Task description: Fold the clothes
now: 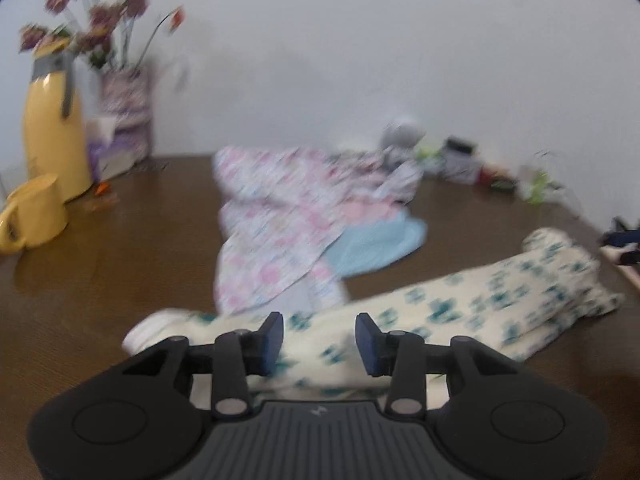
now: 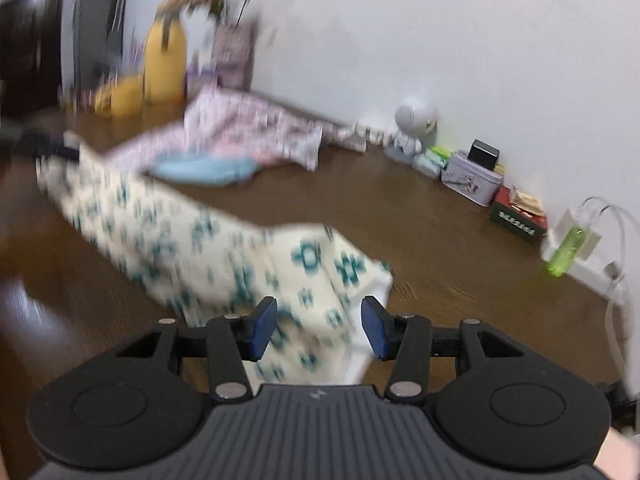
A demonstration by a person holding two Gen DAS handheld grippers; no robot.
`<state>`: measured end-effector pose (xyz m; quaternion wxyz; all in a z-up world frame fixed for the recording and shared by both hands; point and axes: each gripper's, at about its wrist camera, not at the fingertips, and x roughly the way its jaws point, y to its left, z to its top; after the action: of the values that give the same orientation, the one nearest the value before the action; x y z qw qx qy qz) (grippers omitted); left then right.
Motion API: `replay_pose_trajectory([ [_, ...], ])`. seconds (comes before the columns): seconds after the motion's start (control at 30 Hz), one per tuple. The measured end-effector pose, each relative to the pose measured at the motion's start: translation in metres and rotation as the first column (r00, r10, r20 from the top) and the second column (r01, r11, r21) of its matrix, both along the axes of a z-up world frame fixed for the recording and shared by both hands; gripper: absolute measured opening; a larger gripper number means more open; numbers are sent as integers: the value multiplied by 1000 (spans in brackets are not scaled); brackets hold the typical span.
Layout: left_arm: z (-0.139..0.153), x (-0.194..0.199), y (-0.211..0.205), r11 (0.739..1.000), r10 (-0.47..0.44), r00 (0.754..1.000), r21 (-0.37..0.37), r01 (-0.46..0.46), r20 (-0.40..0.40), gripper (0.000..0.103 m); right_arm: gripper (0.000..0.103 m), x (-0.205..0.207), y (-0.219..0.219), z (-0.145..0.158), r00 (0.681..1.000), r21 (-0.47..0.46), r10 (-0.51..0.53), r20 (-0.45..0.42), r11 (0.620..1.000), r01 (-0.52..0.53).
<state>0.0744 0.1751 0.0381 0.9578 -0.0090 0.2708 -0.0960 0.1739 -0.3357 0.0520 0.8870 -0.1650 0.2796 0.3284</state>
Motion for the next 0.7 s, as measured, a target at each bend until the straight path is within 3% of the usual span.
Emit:
replay_pose_trajectory([
  [0.1,7,2,-25,997,-81,996,-2,81,23,40,49,29,19,-6,999,73,-27,-37,997,29],
  [0.13,7,5,-35,994,-107,994,-4,107,23,40,54,42,27,-13,997,88,-51,-54,995,55],
  [0.33,-12,35,-87,979,-205,978,-13,204,-49,39,69,102,39,-36,959,221,-119,-257,959,178],
  [0.4,-19,43,-95,977,-214,974,0,215,-70,38,69,112,39,-39,951,236,-146,-272,948,213],
  [0.53,-34,55,-105,973,-225,967,33,230,-118,22,67,134,47,-37,951,206,-159,-265,954,217],
  [0.6,-40,57,-108,971,-224,966,52,232,-131,21,54,137,52,-40,954,150,-125,-274,974,171],
  [0.67,-42,57,-108,972,-217,967,65,227,-134,21,6,141,58,-43,954,94,-92,-284,988,123],
  [0.7,-43,57,-108,973,-210,968,68,221,-135,21,4,142,61,-44,954,66,-76,-290,993,99],
])
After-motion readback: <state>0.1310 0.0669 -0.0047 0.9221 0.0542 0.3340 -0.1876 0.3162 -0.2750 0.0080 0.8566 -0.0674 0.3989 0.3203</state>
